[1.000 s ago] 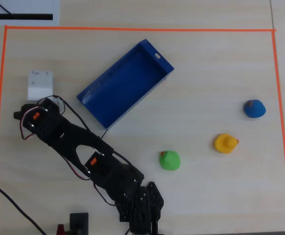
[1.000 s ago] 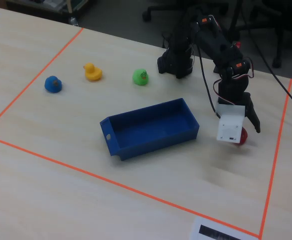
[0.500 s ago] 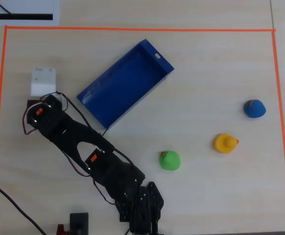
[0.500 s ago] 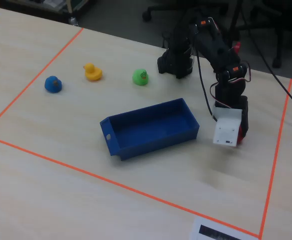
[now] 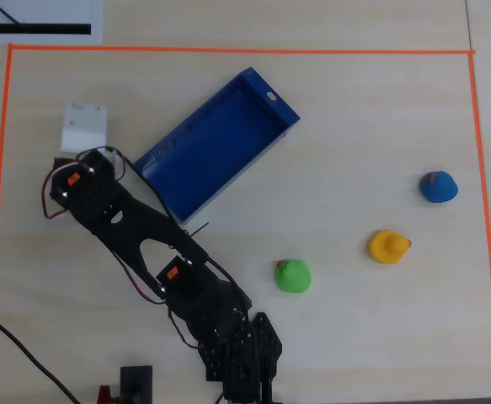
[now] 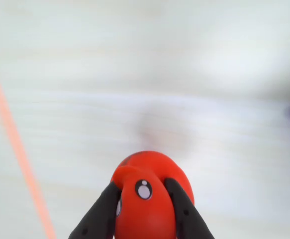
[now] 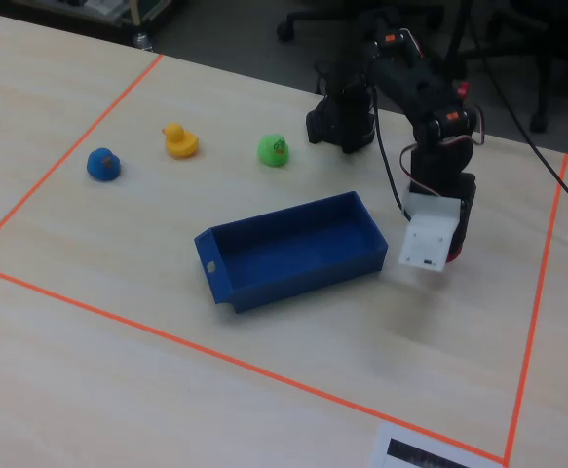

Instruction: Grasp red duck and put it into box.

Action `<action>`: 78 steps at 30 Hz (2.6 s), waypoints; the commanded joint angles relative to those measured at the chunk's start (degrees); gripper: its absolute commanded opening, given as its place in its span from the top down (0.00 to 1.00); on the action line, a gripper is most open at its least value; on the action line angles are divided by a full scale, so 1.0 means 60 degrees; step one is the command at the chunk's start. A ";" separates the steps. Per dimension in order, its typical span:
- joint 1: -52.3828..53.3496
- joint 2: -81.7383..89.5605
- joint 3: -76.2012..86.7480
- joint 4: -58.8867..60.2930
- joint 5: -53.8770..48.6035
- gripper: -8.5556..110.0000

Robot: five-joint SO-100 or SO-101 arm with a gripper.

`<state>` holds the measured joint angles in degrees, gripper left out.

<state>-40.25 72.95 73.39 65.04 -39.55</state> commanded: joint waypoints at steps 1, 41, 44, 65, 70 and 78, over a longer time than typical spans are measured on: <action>0.1099 0.1787 -0.1494 0.0937 -0.0776 0.93; 0.7046 0.9902 0.6445 -0.0996 -0.3809 0.92; 0.7383 1.1440 0.7075 -0.0601 -0.4365 0.93; 0.7368 1.9453 1.5483 0.1553 -0.5347 0.93; 0.7368 1.9453 1.7314 0.1406 -0.5742 0.93; 0.7412 1.9453 1.7461 0.1670 -0.5654 0.93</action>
<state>3.69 189.76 178.15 74.09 -74.36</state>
